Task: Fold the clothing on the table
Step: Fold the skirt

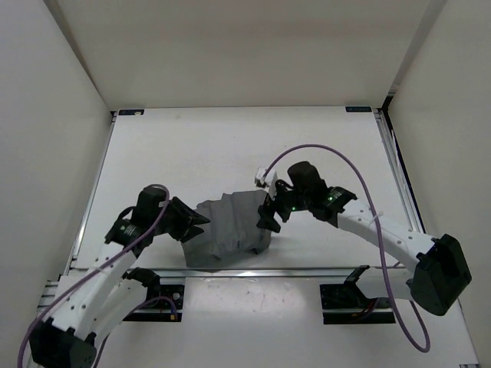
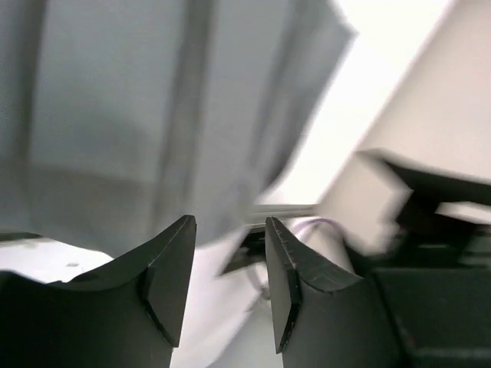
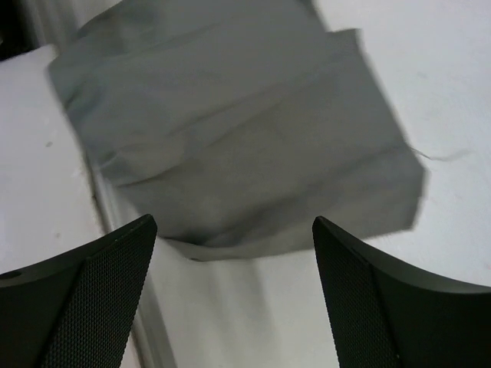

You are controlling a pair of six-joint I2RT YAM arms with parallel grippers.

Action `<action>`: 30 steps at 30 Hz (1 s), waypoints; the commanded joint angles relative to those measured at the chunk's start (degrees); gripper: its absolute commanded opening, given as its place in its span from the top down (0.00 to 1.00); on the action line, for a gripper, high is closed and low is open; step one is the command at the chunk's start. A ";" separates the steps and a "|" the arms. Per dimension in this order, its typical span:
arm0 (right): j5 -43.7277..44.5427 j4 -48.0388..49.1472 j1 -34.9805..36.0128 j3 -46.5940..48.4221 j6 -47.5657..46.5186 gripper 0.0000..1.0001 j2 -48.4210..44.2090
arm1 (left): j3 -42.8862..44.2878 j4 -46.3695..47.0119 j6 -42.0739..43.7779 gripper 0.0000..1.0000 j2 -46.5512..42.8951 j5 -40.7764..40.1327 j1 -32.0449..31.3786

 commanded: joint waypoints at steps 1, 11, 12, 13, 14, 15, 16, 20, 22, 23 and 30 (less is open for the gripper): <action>3.46 1.24 3.61 -1.96 -4.22 0.12 -1.62 | -0.61 -4.08 -10.30 0.47 -7.98 -1.64 2.78; -3.64 1.33 -0.69 2.34 -3.08 0.01 5.23 | -9.75 -11.92 -17.54 0.32 -20.41 -5.07 -1.51; -5.31 0.98 -0.95 2.95 -2.90 0.01 5.94 | -10.45 -12.27 -16.83 0.31 -19.62 -4.89 -0.99; -5.67 0.46 -0.69 3.48 -2.64 0.01 6.21 | -10.89 -11.93 -15.34 0.30 -19.09 -4.89 -0.55; -6.55 0.19 -0.69 4.01 -2.64 0.01 6.64 | -10.99 -11.92 -14.28 0.29 -18.04 -5.58 -0.72; -7.43 -0.16 -0.60 4.27 -3.16 0.01 6.65 | -10.46 -11.75 -13.84 0.28 -16.82 -6.46 -0.89; -7.61 -0.68 -0.26 4.45 -3.25 0.01 7.17 | -9.94 -11.31 -13.05 0.27 -15.85 -7.25 -1.24; -11.11 -2.88 0.36 5.24 -5.27 0.01 7.52 | -12.29 -7.19 -13.56 0.20 -13.82 -7.17 -3.17; -12.70 -3.94 0.54 5.25 -6.50 0.00 8.58 | -14.14 -3.68 -14.97 0.19 -13.21 -7.87 -5.27; -13.32 -4.20 0.80 5.42 -7.46 0.01 8.58 | -14.32 -2.62 -15.85 0.19 -13.03 -8.40 -6.59; -10.61 -4.13 3.08 4.37 -13.10 0.01 6.74 | -11.96 3.64 -17.44 0.19 -4.25 -11.73 -12.23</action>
